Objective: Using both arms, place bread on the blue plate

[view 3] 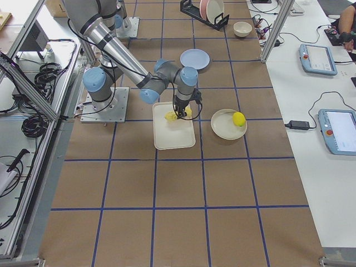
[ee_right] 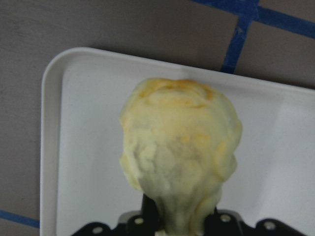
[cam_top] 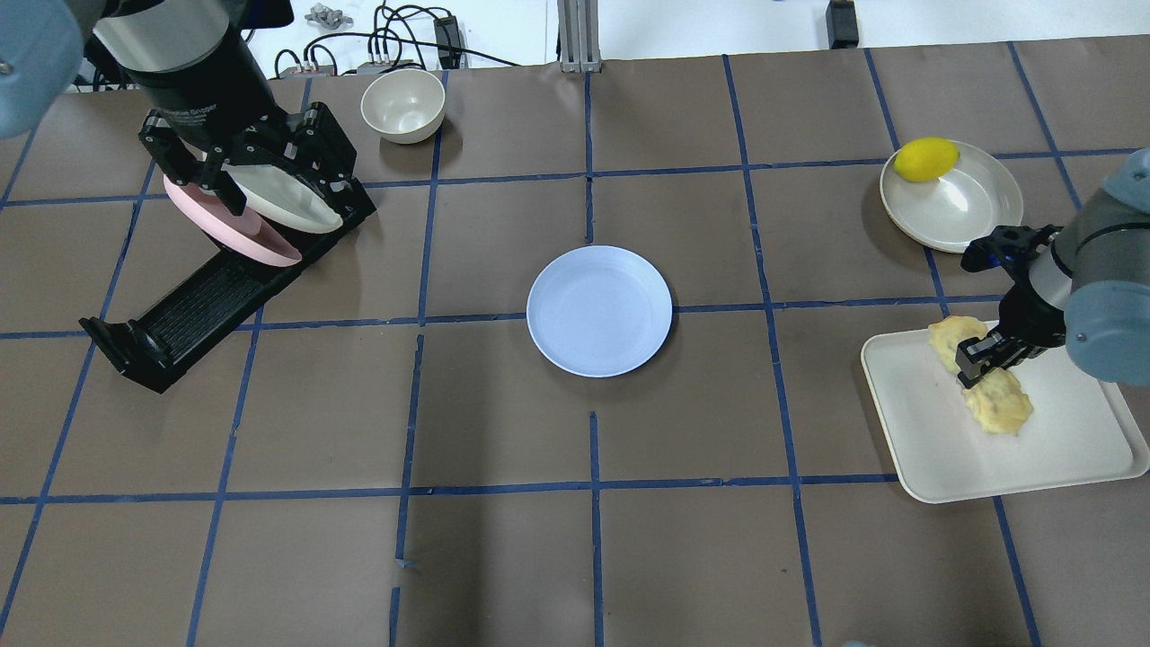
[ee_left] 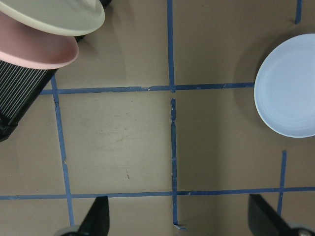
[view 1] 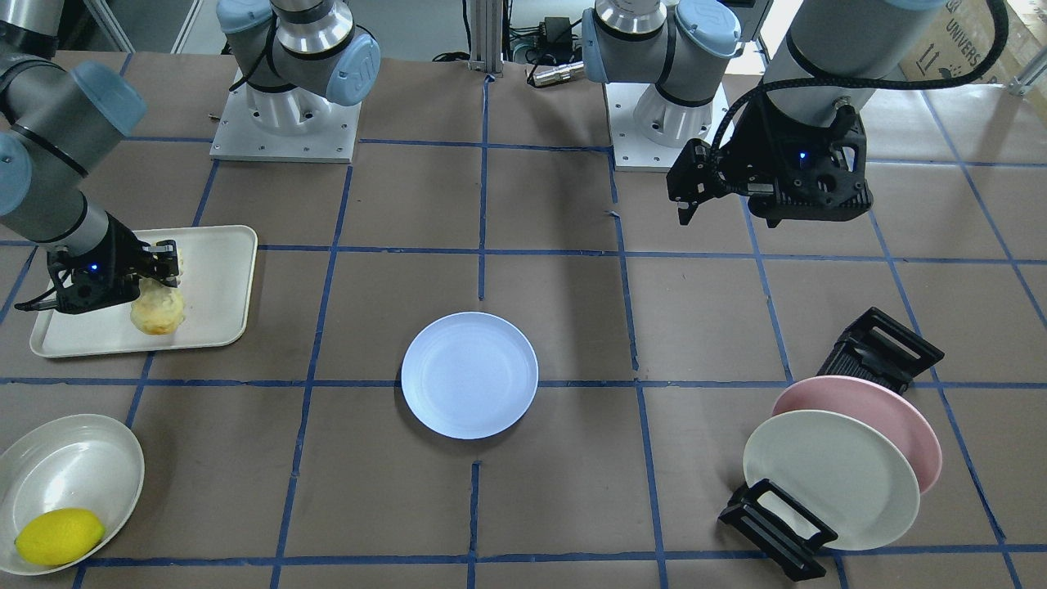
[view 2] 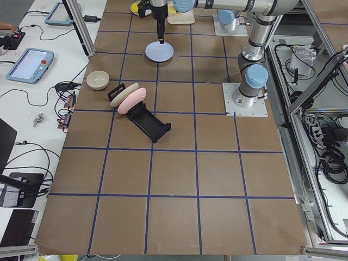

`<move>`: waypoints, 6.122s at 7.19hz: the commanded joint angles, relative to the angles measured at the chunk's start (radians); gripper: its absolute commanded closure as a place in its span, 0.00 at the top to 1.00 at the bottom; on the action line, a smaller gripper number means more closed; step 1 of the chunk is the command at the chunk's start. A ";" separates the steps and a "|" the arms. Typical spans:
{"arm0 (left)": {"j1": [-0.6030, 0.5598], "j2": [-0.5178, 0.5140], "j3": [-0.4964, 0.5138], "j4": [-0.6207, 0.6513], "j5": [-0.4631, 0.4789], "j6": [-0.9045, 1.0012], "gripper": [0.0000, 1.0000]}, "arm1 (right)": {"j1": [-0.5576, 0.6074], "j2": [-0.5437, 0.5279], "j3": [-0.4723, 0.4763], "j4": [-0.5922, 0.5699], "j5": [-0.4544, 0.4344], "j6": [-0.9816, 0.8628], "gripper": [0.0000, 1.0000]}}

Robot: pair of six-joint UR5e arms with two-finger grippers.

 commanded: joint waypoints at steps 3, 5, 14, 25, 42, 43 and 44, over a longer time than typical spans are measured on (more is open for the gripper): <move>0.002 0.000 0.018 0.001 -0.001 -0.001 1.00 | 0.411 -0.121 -0.123 0.208 0.022 0.488 0.06; 0.006 -0.019 0.023 0.005 -0.013 -0.001 1.00 | 0.672 0.062 -0.327 0.204 0.087 0.740 0.07; 0.005 -0.057 0.023 -0.014 -0.004 -0.001 1.00 | 0.816 0.398 -0.598 0.168 0.084 0.881 1.00; 0.013 -0.033 0.011 -0.041 -0.003 -0.012 1.00 | 0.449 -0.034 -0.531 0.489 0.026 0.720 1.00; 0.014 -0.033 0.015 -0.041 -0.001 -0.012 1.00 | 0.463 -0.174 -0.395 0.471 0.131 0.688 1.00; 0.014 -0.031 0.014 -0.045 -0.001 -0.013 1.00 | 0.463 -0.174 -0.397 0.468 0.127 0.648 1.00; 0.014 -0.031 0.012 -0.045 -0.001 -0.013 1.00 | 0.463 -0.173 -0.395 0.469 0.125 0.642 1.00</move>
